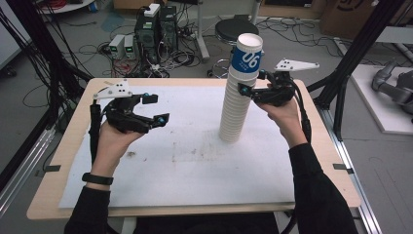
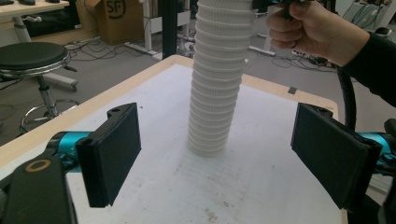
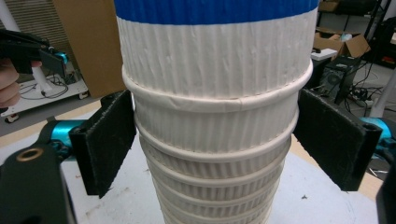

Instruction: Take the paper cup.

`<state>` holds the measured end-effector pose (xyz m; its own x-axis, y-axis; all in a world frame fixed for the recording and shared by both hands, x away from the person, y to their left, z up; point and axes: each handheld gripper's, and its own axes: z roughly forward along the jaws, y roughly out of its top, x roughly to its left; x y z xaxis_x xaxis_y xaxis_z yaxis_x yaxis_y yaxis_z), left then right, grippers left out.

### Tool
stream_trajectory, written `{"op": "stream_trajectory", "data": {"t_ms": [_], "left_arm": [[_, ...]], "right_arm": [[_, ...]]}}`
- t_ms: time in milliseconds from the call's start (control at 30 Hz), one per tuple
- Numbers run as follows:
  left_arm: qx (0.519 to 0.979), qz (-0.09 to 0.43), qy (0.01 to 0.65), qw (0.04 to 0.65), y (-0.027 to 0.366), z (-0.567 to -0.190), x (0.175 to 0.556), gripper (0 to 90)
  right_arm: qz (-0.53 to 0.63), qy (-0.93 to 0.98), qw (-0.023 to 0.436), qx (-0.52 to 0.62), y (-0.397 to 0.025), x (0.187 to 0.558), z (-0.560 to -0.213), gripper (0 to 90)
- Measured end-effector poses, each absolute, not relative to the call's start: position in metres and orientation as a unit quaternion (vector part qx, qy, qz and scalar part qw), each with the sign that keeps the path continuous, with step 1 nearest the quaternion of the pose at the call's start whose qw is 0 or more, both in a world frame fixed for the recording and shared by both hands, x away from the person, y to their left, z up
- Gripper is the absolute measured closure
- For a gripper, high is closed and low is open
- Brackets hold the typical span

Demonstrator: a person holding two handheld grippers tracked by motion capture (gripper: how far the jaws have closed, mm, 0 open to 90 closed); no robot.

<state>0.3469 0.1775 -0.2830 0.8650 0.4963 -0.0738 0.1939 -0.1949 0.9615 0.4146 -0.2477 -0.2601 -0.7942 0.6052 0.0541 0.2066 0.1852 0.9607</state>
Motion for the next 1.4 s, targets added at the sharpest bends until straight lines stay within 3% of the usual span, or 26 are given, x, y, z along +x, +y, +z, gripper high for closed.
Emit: {"op": "stream_trajectory", "data": {"t_ms": [533, 1400], "left_arm": [[0.753, 0.125, 0.219, 0.607, 0.169, -0.267, 0.348, 15.8], [0.736, 0.122, 0.172, 0.644, 0.086, -0.209, 0.394, 15.8]], "right_arm": [[0.576, 0.753, 0.175, 0.266, -0.248, 0.414, -0.260, 14.5], [0.578, 0.752, 0.174, 0.267, -0.248, 0.414, -0.261, 14.6]]}}
